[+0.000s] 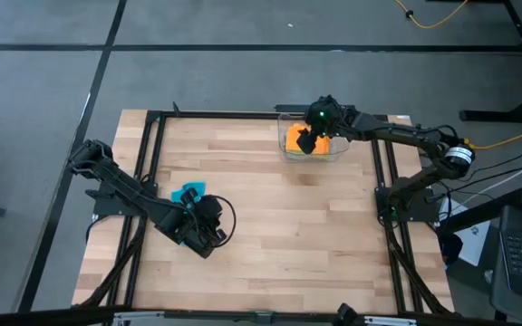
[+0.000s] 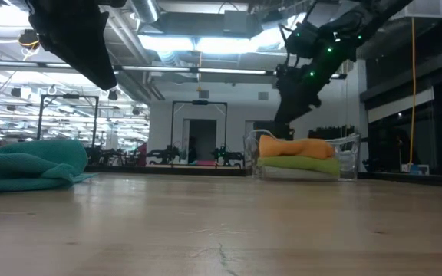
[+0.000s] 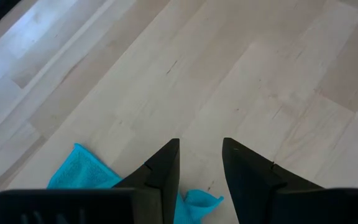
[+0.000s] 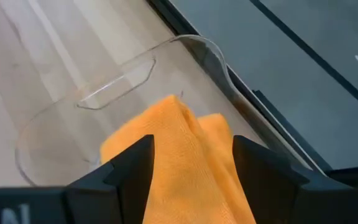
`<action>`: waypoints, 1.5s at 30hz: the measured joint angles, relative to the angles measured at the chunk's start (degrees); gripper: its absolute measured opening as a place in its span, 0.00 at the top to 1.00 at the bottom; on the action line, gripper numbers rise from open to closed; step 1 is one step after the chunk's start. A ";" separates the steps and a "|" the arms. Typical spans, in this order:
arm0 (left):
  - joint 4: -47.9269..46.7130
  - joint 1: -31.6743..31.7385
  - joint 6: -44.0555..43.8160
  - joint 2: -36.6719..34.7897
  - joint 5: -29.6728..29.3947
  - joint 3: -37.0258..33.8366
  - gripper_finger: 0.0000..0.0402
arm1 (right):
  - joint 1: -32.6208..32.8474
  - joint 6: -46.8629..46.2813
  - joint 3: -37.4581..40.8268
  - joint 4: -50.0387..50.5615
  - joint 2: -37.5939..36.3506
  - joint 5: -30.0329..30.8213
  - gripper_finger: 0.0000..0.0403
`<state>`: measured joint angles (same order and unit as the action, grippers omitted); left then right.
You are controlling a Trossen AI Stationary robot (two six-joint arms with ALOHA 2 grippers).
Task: Fold microfiber towels
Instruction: Put the folded orange microfiber into the transparent, then fold the blue microfiber
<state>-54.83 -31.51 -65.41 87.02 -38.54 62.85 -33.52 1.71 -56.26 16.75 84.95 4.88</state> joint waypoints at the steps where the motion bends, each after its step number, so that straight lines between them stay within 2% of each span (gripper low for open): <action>1: 0.02 0.00 -0.02 0.00 0.01 0.00 0.72 | 0.00 0.02 0.04 -0.37 -0.02 0.07 0.45; 7: 0.02 0.00 0.00 0.00 0.03 0.00 0.72 | -0.02 -0.19 0.38 -1.90 2.89 0.64 0.45; 14: 0.23 0.00 -0.04 0.00 0.03 0.00 0.72 | -0.02 -1.50 0.41 -6.89 10.91 1.02 0.45; 21: 0.33 0.00 -0.07 0.00 0.03 0.00 0.72 | 0.00 -2.97 0.14 -5.15 14.84 3.29 0.45; 26: 0.31 0.00 -0.04 0.02 0.04 0.00 0.72 | -0.02 -2.73 -0.66 -2.68 9.54 3.69 0.45; 32: 0.42 0.00 -0.03 0.02 0.03 0.00 0.72 | 0.23 -3.06 -4.14 5.53 0.37 3.69 0.45; 36: 0.48 -0.01 -0.02 0.02 -0.32 0.00 0.72 | 1.70 -4.12 -4.54 9.22 -4.59 0.76 0.45; 41: 0.46 -0.02 0.00 0.02 -0.34 0.00 0.72 | 5.53 -7.80 -4.53 11.49 -7.28 -6.74 0.45; 43: 0.44 -0.01 0.00 0.02 -0.36 0.00 0.72 | 7.26 -8.68 -4.53 11.82 -7.28 -6.75 0.45; 45: 0.46 0.00 0.00 0.02 -0.36 0.00 0.72 | 8.41 -8.70 -4.53 12.74 -7.37 -3.81 0.45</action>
<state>-54.37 -31.51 -65.41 87.04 -38.89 62.85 -25.11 -6.99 -60.80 29.49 77.58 1.07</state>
